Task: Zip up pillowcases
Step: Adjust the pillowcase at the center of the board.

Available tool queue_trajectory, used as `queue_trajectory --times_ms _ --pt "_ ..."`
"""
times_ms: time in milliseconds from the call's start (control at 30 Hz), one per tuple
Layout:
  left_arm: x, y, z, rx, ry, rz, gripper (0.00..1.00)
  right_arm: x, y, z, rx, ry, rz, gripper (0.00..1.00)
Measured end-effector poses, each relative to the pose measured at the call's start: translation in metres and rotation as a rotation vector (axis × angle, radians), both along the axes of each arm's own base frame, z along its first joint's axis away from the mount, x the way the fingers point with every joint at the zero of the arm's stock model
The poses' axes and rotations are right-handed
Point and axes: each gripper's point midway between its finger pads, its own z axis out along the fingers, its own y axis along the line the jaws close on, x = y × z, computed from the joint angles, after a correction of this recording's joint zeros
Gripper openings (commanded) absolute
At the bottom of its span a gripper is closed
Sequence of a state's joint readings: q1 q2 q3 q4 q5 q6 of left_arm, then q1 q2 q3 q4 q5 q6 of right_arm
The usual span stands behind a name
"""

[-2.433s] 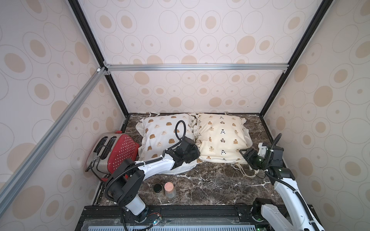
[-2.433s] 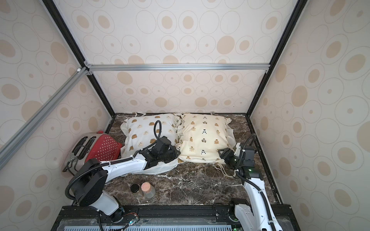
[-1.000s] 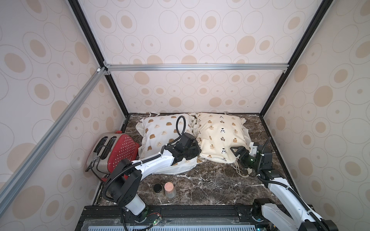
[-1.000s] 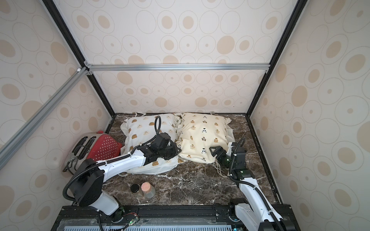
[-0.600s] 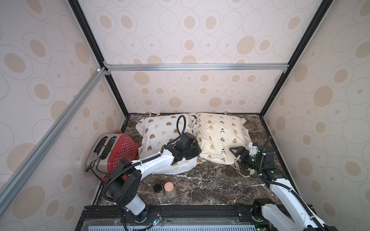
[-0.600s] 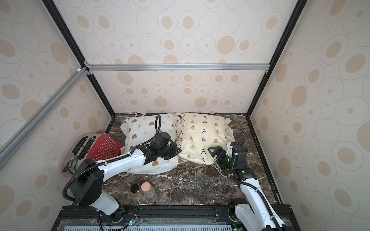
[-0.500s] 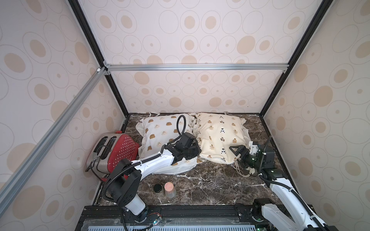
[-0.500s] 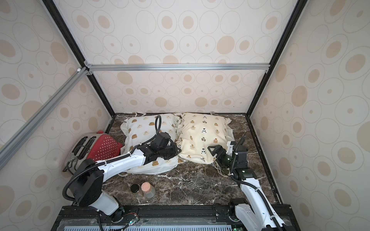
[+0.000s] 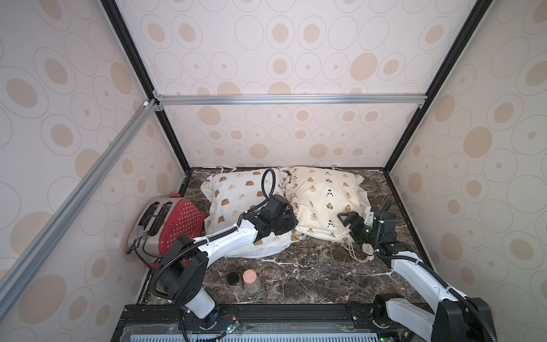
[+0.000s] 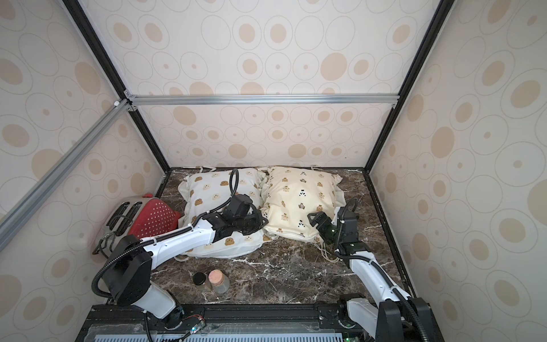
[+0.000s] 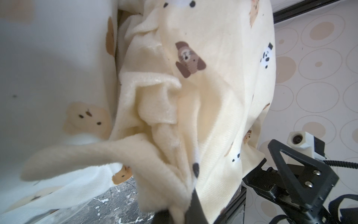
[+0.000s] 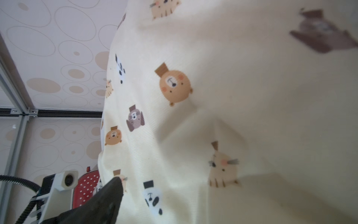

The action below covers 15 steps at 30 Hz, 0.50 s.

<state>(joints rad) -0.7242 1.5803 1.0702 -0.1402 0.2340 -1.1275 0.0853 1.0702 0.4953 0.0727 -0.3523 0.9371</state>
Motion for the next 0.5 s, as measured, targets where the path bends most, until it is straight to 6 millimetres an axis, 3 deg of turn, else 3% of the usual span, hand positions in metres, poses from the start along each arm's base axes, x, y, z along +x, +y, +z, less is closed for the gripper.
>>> queue_trajectory --times_ms 300,500 --pt "0.009 0.017 -0.003 0.05 0.002 0.035 0.0 -0.03 -0.046 -0.038 -0.259 0.219 -0.132 0.94" --pt "0.019 0.029 -0.002 0.058 0.002 0.06 0.0 -0.052 -0.049 -0.043 -0.297 0.283 -0.118 0.94"
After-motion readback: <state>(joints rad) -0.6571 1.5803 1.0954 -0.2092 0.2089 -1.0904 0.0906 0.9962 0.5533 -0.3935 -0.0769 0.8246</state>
